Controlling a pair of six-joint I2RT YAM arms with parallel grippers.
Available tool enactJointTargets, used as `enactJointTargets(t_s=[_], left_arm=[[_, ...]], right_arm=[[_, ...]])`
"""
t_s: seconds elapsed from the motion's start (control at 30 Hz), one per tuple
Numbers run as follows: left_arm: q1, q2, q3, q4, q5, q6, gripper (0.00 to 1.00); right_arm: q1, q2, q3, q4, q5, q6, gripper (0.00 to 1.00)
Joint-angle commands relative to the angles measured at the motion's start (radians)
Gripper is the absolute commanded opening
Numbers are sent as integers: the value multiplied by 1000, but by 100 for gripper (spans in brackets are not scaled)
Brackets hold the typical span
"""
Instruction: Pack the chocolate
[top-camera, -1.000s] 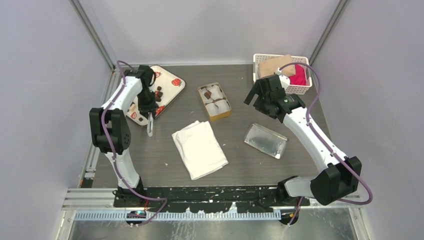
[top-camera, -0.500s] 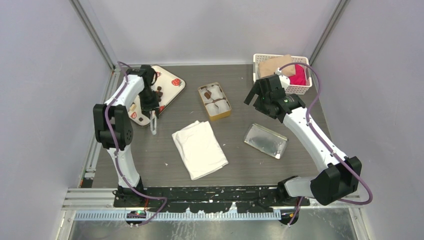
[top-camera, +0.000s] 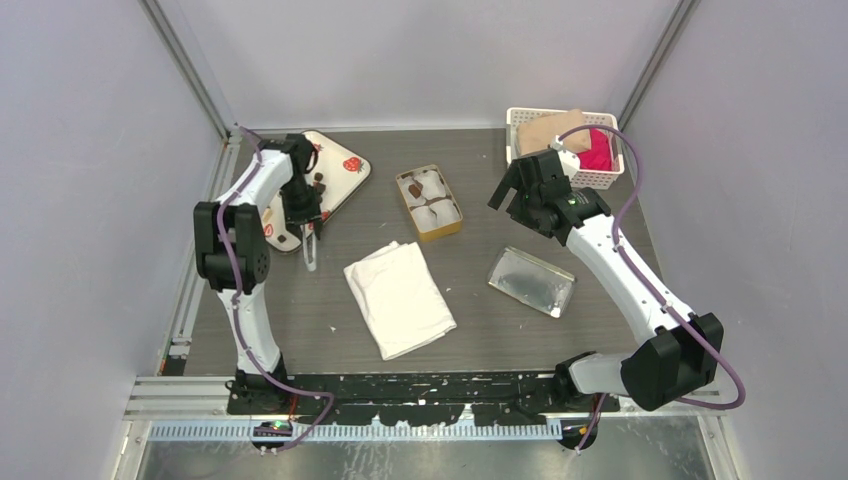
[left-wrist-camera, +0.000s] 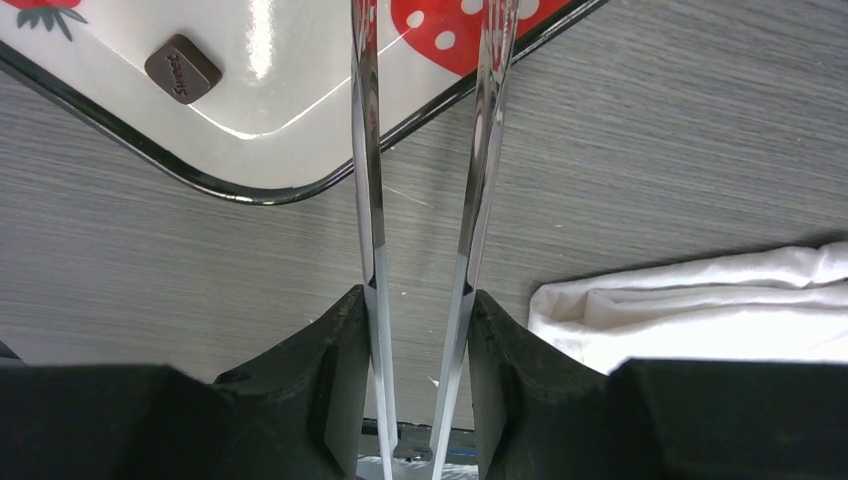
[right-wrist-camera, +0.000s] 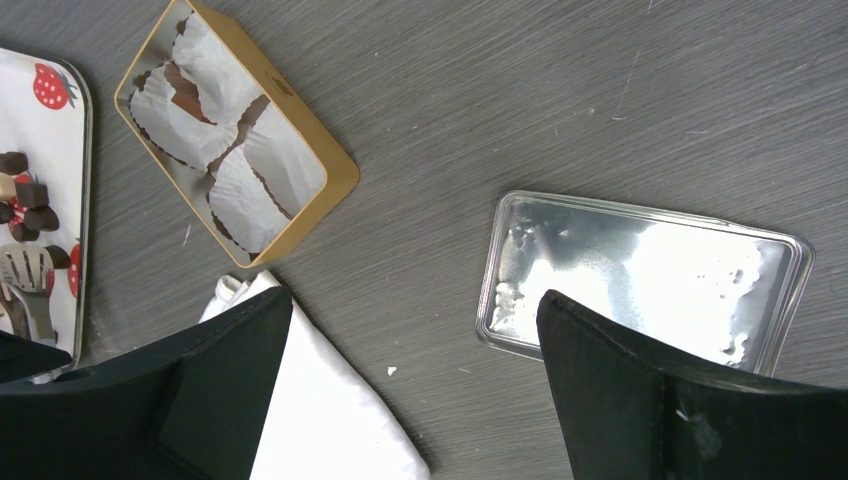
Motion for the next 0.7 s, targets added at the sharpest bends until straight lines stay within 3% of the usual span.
enactJointTargets(t_s=[0.0, 0.67], left_arm=[[6, 12, 47, 6, 2, -38, 38], [6, 72, 115, -3, 29, -71, 41]], right_arm=[[-3, -31, 9, 29, 11, 3, 98], [-3, -40, 4, 26, 17, 9, 98]])
